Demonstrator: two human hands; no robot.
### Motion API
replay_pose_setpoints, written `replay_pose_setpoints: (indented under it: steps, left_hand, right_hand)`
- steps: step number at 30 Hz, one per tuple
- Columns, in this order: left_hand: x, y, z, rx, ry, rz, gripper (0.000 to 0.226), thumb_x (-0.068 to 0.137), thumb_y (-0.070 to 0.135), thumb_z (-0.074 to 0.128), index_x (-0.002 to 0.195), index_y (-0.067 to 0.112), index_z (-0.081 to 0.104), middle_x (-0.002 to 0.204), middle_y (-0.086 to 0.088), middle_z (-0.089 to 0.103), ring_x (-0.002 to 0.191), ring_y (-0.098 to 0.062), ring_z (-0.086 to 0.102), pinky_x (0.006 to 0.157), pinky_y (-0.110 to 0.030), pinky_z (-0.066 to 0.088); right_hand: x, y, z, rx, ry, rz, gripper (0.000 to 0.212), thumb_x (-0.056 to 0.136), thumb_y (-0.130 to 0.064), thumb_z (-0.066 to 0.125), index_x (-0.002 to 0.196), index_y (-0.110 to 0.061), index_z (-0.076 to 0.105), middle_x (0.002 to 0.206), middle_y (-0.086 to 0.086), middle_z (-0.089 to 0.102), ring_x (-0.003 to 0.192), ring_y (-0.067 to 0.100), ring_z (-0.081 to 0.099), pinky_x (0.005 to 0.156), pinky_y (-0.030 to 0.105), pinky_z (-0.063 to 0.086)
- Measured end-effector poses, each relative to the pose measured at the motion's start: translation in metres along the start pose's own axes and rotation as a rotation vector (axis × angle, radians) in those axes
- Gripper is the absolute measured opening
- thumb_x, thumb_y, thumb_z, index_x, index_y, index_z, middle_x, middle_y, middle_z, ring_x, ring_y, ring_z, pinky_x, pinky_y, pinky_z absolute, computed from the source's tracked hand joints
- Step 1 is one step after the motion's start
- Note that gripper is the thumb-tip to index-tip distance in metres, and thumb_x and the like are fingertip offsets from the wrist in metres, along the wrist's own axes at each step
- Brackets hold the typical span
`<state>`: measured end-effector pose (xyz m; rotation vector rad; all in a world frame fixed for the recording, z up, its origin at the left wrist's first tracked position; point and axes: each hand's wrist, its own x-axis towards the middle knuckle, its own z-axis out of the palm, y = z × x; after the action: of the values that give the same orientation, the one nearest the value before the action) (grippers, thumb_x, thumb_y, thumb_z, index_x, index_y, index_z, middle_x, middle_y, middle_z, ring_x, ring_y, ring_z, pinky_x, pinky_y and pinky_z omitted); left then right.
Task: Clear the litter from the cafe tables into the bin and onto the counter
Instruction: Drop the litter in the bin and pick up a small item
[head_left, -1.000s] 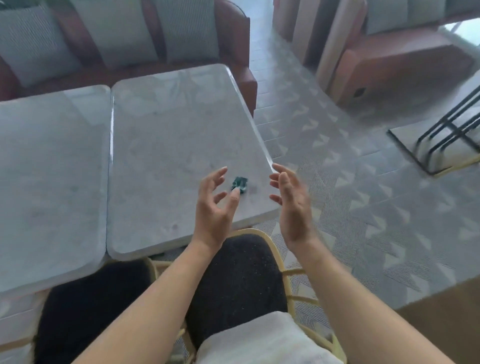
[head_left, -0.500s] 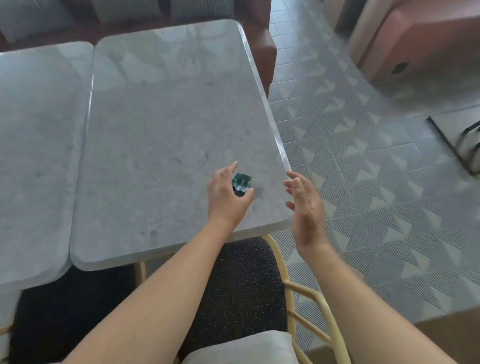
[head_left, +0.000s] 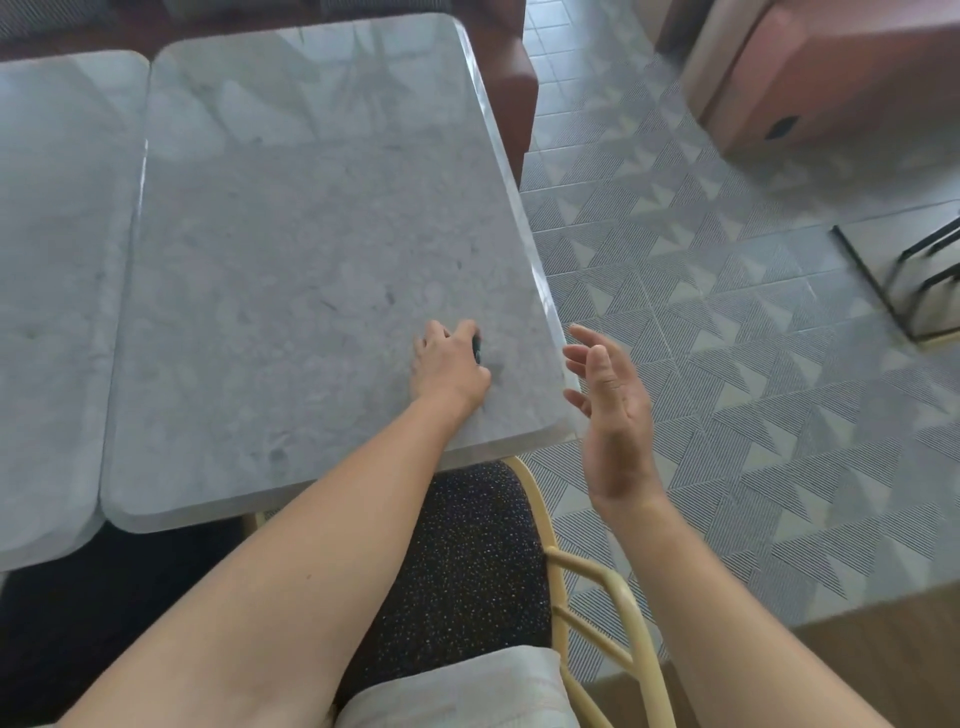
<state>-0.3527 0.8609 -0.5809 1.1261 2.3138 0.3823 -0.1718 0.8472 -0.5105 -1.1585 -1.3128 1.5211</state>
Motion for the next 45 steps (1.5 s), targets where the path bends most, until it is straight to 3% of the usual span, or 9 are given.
replay_pose_setpoints:
  steps: [5,12,17,21,25,32,38,43,45]
  left_hand:
    - [-0.049,-0.007,-0.024,-0.212,0.045,-0.012,0.039,0.090,0.014,0.064,0.125,0.028,0.057,0.116,-0.003,0.040,0.077,-0.014,0.050,0.076,-0.032,0.044]
    - [-0.168,-0.056,-0.102,-0.514,0.133,-0.020,0.039,0.092,0.013,0.071,0.119,0.040,0.062,0.117,0.004,0.042,0.097,-0.005,0.056,0.078,-0.006,0.042]
    - [-0.267,-0.101,-0.168,-0.692,0.285,-0.008,0.044,0.093,0.016,0.074,0.116,0.051,0.061,0.120,0.017,0.046,0.100,-0.003,0.063,0.082,-0.010,0.054]
    - [-0.341,-0.150,-0.214,-0.771,0.392,-0.038,0.046,0.094,0.015,0.074,0.114,0.054,0.061,0.122,0.008,0.051,0.100,-0.015,0.067,0.085,-0.028,0.063]
    - [-0.422,-0.218,-0.253,-0.805,0.557,-0.065,0.047,0.094,0.010,0.074,0.109,0.053,0.061,0.122,0.005,0.052,0.103,0.002,0.061,0.088,-0.015,0.055]
    - [-0.590,-0.353,-0.297,-0.908,0.771,-0.176,0.039,0.083,0.024,0.069,0.118,0.043,0.067,0.121,-0.002,0.062,0.107,-0.021,0.065,0.097,-0.055,0.059]
    - [-0.725,-0.452,-0.322,-1.024,0.913,-0.265,0.040,0.077,0.026,0.070,0.114,0.041,0.068,0.102,0.003,0.064,0.096,-0.023,0.063,0.095,-0.066,0.055]
    - [-0.796,-0.508,-0.341,-1.061,1.025,-0.341,0.039,0.069,0.034,0.070,0.108,0.040,0.067,0.114,-0.008,0.061,0.108,-0.034,0.062,0.102,-0.065,0.051]
    - [-0.810,-0.528,-0.344,-1.094,1.046,-0.345,0.040,0.068,0.036,0.070,0.108,0.038,0.067,0.111,-0.007,0.062,0.101,-0.026,0.063,0.100,-0.065,0.053]
  right_hand:
    - [-0.025,-0.023,0.009,-0.014,-0.010,-0.037,0.064,0.091,-0.067,0.047,0.138,-0.025,0.063,0.134,-0.005,0.066,0.126,0.006,0.062,0.110,0.041,0.051]
    - [-0.072,-0.063,0.054,0.003,-0.174,-0.120,0.048,0.096,-0.063,0.044,0.131,-0.036,0.064,0.132,-0.008,0.069,0.129,0.011,0.063,0.108,0.046,0.053]
    - [-0.120,-0.079,0.111,0.045,-0.306,-0.154,0.050,0.098,-0.057,0.043,0.133,-0.029,0.064,0.131,0.000,0.069,0.130,0.019,0.063,0.108,0.054,0.053]
    - [-0.179,-0.091,0.176,0.063,-0.456,-0.171,0.044,0.099,-0.056,0.043,0.131,-0.035,0.066,0.130,-0.001,0.069,0.129,0.022,0.063,0.106,0.054,0.053]
    - [-0.261,-0.105,0.248,0.078,-0.627,-0.203,0.040,0.100,-0.057,0.044,0.128,-0.041,0.067,0.130,-0.001,0.069,0.130,0.022,0.063,0.104,0.047,0.053]
    - [-0.449,-0.111,0.362,0.132,-0.867,-0.228,0.040,0.100,-0.064,0.048,0.127,-0.044,0.070,0.131,0.001,0.070,0.132,0.024,0.062,0.107,0.050,0.053]
    - [-0.596,-0.100,0.439,0.156,-1.037,-0.188,0.036,0.100,-0.056,0.045,0.122,-0.049,0.072,0.124,-0.005,0.073,0.125,0.019,0.065,0.105,0.049,0.052]
    - [-0.669,-0.105,0.494,0.113,-1.149,-0.180,0.042,0.100,-0.062,0.044,0.127,-0.043,0.070,0.131,0.003,0.070,0.129,0.026,0.063,0.111,0.055,0.050]
    - [-0.688,-0.104,0.515,0.099,-1.186,-0.180,0.044,0.099,-0.068,0.046,0.127,-0.044,0.070,0.131,0.002,0.069,0.128,0.025,0.063,0.110,0.052,0.051]
